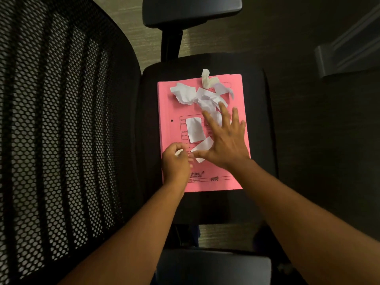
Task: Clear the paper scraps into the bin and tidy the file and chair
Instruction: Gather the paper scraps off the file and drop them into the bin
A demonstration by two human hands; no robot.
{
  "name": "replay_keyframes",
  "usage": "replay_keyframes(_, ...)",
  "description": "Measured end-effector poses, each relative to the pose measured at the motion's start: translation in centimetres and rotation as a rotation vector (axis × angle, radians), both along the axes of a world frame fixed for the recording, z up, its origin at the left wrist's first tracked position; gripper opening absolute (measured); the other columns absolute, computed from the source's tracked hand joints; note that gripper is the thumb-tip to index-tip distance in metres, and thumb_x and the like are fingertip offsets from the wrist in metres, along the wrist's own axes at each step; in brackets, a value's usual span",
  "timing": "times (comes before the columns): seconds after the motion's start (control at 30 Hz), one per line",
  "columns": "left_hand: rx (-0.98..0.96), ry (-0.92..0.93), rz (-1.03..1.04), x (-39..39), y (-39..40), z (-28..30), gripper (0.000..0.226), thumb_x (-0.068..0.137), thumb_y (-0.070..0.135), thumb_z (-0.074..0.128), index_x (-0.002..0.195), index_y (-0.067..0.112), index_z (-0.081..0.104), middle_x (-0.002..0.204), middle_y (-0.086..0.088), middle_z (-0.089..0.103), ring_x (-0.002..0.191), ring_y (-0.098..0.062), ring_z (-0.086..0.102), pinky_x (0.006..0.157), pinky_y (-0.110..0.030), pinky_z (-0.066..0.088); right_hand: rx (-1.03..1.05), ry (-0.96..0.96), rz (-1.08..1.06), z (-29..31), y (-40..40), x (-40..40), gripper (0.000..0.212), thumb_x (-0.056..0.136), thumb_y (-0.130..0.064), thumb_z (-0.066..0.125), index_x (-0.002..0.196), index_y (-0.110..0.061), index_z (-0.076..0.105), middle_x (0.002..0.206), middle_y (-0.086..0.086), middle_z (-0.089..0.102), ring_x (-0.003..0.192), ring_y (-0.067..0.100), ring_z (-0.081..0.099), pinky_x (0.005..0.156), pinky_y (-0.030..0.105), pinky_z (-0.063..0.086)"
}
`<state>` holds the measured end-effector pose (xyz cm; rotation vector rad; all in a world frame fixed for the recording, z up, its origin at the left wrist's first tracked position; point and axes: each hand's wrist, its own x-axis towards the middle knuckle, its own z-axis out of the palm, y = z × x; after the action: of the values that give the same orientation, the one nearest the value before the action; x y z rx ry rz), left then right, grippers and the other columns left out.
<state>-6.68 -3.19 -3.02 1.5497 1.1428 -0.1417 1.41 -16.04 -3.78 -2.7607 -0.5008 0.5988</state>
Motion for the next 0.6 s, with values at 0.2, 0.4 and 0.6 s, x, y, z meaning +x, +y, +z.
replay_keyframes(0.2,0.259,0.033,0.048,2.2,0.7,0.3,0.038,0.099,-0.004,0.046,0.071,0.019,0.059,0.083,0.003,0.064,0.090,-0.016,0.064,0.065,-0.024,0.041,-0.132,-0.014,0.069,-0.8,1.1,-0.6,0.116,0.071,-0.102,0.032,0.166,-0.040,0.009,0.177,0.011,-0.002,0.159,0.052,0.002,0.121,0.074,0.016)
replay_keyframes(0.4,0.285,0.031,-0.056,3.4,1.5,0.6,0.000,0.100,0.021,0.059,0.100,0.021,0.059,0.115,-0.017,0.067,0.094,-0.014,0.050,0.058,-0.022,0.029,-0.116,-0.152,0.151,-1.8,1.1,-2.9,0.098,0.087,-0.090,0.030,0.165,-0.030,0.022,0.174,0.016,0.016,0.159,0.051,0.010,0.121,0.073,0.020)
replay_keyframes(0.6,0.613,0.006,-0.490,6.7,3.0,1.0,0.077,0.098,0.060,0.061,0.161,0.036,0.024,0.138,-0.018,0.065,0.117,-0.040,0.068,0.078,-0.042,0.056,-0.081,-0.174,0.335,-3.1,1.0,-2.0,0.109,0.082,-0.096,0.028,0.168,-0.034,0.003,0.177,0.010,0.000,0.159,0.053,0.002,0.122,0.073,0.016)
